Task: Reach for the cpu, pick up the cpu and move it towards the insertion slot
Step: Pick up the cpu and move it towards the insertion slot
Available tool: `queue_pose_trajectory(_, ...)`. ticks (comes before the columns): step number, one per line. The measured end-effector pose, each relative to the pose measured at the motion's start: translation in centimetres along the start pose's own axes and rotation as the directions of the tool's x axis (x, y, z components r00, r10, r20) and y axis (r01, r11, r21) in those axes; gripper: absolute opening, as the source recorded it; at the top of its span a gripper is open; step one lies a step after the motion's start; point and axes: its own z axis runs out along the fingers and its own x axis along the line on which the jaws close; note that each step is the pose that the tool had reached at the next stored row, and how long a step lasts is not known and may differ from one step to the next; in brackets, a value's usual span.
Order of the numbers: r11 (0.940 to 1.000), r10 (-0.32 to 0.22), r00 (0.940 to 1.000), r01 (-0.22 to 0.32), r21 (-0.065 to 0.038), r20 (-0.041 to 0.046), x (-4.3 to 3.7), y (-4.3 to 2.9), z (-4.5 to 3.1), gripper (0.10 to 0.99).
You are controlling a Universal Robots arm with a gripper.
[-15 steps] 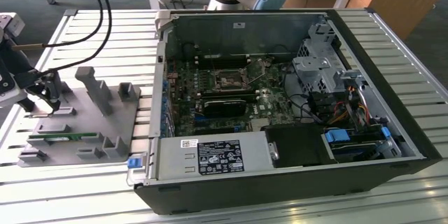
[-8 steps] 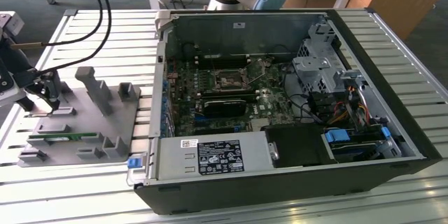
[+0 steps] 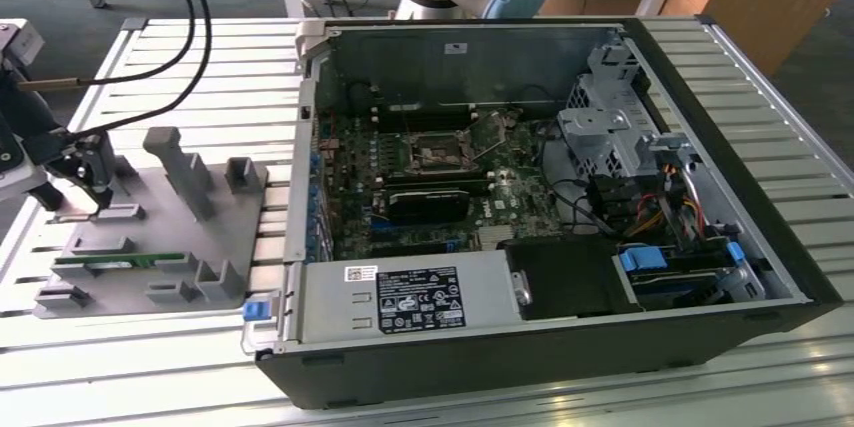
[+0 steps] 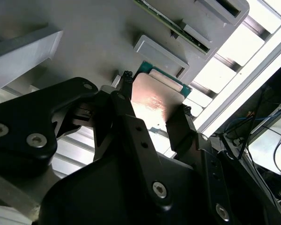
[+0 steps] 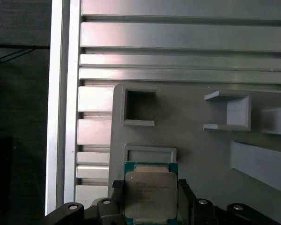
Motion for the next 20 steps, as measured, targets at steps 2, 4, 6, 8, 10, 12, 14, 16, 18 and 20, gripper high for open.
queue_pose_trajectory(2,1.0000,0.000,1.0000,0.000,0.000,-0.0001,0.00,0.00,-0.10,0.541)
queue_pose_trajectory(4,1.0000,0.000,1.0000,0.000,0.000,0.0000,0.00,0.01,-0.19,0.541)
queue_pose_trajectory(6,1.0000,0.000,1.0000,0.000,0.000,0.0001,0.00,0.01,-0.26,0.541)
queue_pose_trajectory(8,1.0000,0.000,1.0000,0.000,0.000,0.0000,0.00,0.01,-0.34,0.541)
queue_pose_trajectory(10,1.0000,0.000,1.0000,0.000,0.000,-0.0001,0.00,0.02,-0.42,0.541)
queue_pose_trajectory(12,1.0000,0.000,1.0000,0.000,0.000,-0.0001,0.00,0.02,-0.57,0.541)
queue_pose_trajectory(14,1.0000,0.000,1.0000,0.000,0.000,0.0000,0.00,0.03,-0.77,0.541)
queue_pose_trajectory(16,1.0000,0.000,1.0000,0.000,0.000,0.0000,0.00,0.04,-1.06,0.541)
queue_pose_trajectory(18,1.0000,0.000,1.0000,0.000,0.000,-0.0001,0.00,0.05,-1.41,0.541)
queue_pose_trajectory(20,1.0000,0.000,1.0000,0.000,0.000,0.0000,0.00,0.07,-1.80,0.541)
